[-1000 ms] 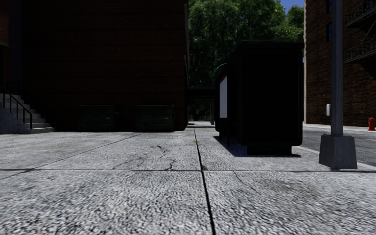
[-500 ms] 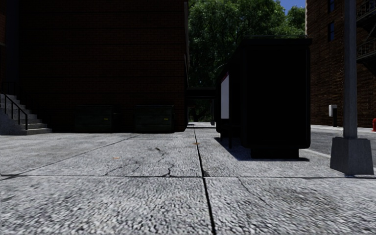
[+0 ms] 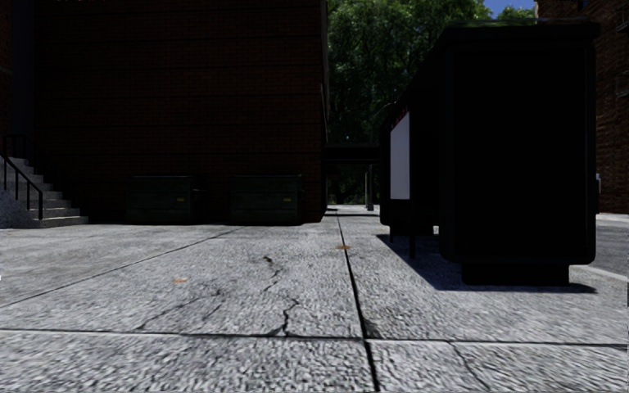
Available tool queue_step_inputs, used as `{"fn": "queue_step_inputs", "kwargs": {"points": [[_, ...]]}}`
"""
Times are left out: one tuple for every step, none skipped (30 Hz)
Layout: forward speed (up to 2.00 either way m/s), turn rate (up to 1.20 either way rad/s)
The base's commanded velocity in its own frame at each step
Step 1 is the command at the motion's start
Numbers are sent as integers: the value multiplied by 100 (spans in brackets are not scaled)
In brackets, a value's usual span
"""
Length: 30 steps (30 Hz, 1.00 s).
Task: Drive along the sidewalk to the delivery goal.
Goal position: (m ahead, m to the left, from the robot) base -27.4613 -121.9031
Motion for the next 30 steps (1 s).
{"fn": "queue_step_inputs", "kwargs": {"points": [[200, 3], [200, 0], [200, 0], [200, 0], [200, 0], [200, 0], [200, 0], [200, 0], [200, 0], [200, 0], [200, 0], [200, 0], [200, 0], [200, 0], [198, 0], [197, 0], [196, 0], [196, 0], [195, 0], [195, 0], [195, 0], [194, 0], [193, 0], [193, 0], [193, 0], [193, 0], [193, 0], [193, 0], [193, 0], [193, 0]]}}
